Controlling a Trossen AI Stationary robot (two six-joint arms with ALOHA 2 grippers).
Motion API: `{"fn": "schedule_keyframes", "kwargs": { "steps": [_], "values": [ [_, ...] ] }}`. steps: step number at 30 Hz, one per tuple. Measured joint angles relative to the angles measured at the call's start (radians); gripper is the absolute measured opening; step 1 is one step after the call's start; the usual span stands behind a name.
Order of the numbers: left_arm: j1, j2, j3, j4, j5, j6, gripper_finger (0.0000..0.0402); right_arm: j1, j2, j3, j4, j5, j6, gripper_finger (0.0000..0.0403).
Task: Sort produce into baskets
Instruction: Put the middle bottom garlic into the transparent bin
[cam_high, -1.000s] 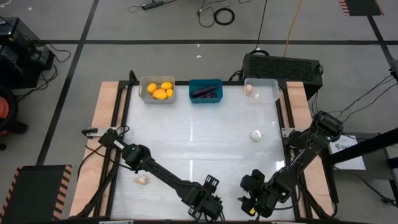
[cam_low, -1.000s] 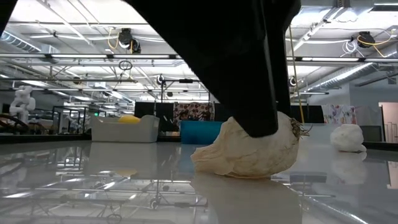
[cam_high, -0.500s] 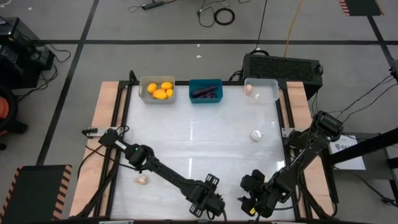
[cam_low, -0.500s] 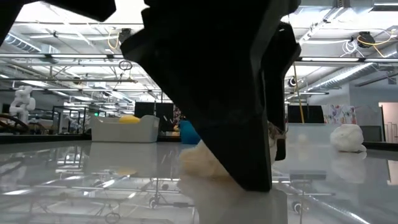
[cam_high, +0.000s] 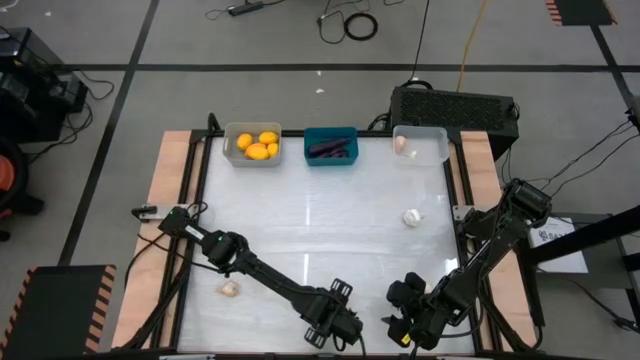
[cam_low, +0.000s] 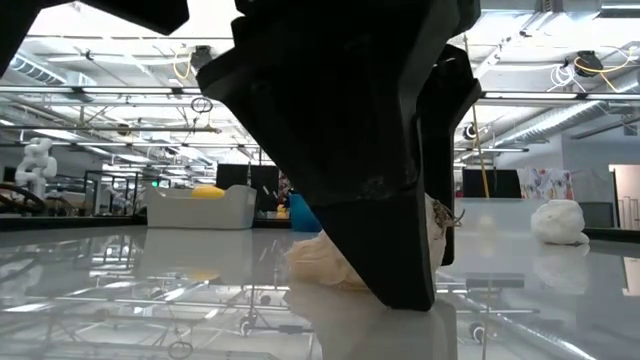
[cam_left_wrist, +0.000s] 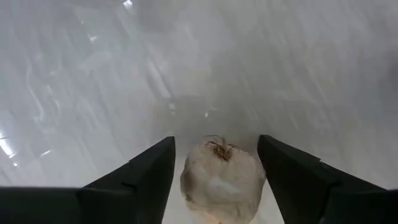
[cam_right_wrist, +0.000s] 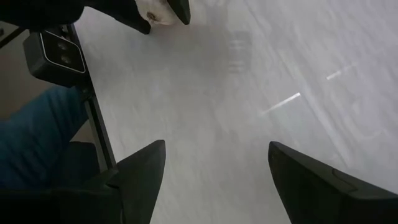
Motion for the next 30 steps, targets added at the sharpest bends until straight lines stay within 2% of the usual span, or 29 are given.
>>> {"fn": "schedule_keyframes", "kwargs": {
  "steps": [10, 14, 21, 25, 30],
  "values": [
    [0.005, -0.004, 0.003, -0.012, 0.018, 0.006, 0.0154, 0.002, 0.0, 0.0, 0.0, 0.02, 0.0, 0.0277],
    [0.026, -0.034, 0.0, -0.04, 0.019, 0.063, 0.0146, 0.002, 0.0, 0.0, 0.0, 0.02, 0.0, 0.0277],
    [0.138, -0.185, 0.002, -0.031, 0.018, 0.112, 0.0145, 0.01, 0.004, 0.0, 0.008, 0.054, 0.026, 0.0277],
    [0.238, -0.254, 0.002, 0.086, 0.037, 0.187, 0.0144, 0.023, 0.028, 0.0, 0.017, 0.076, 0.084, 0.0277],
    [0.386, -0.273, 0.003, 0.357, 0.111, 0.208, 0.0144, 0.046, 0.089, 0.0, 0.06, 0.071, 0.185, 0.0277]
  ]
}}
